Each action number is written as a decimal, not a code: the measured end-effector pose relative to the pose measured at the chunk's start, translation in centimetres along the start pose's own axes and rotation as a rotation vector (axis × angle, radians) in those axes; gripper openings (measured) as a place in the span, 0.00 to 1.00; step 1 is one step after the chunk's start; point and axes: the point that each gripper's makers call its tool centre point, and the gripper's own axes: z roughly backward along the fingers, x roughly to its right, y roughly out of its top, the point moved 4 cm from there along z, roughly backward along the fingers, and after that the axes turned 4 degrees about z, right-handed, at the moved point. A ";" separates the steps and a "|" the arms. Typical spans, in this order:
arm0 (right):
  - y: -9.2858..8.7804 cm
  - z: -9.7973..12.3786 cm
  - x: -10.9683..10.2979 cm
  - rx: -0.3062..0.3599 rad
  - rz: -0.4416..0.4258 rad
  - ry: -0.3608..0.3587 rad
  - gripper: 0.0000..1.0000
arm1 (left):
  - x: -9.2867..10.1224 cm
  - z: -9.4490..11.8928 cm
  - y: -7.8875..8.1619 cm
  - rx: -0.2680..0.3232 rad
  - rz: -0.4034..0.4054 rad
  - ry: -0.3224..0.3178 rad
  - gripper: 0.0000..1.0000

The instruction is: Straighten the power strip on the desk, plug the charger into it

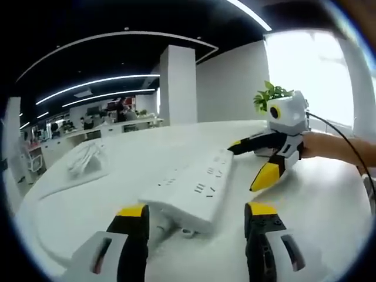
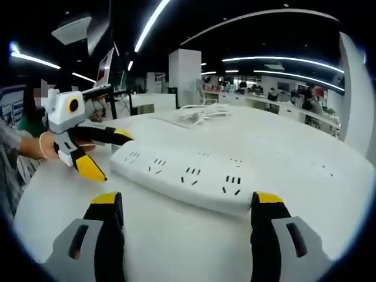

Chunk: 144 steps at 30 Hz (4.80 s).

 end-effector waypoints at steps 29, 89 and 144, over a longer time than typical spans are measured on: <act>-0.5 1.4 -0.4 0.013 0.010 -0.019 0.76 | -0.7 -0.1 0.0 -0.017 -0.034 0.012 0.58; -1.5 4.4 -0.9 0.073 -0.128 -0.218 0.29 | -1.7 0.1 -0.3 -0.037 -0.069 -0.040 0.50; -1.8 4.8 -0.5 0.042 -0.164 -0.329 0.23 | -2.8 -0.9 0.4 -0.032 -0.070 -0.128 0.43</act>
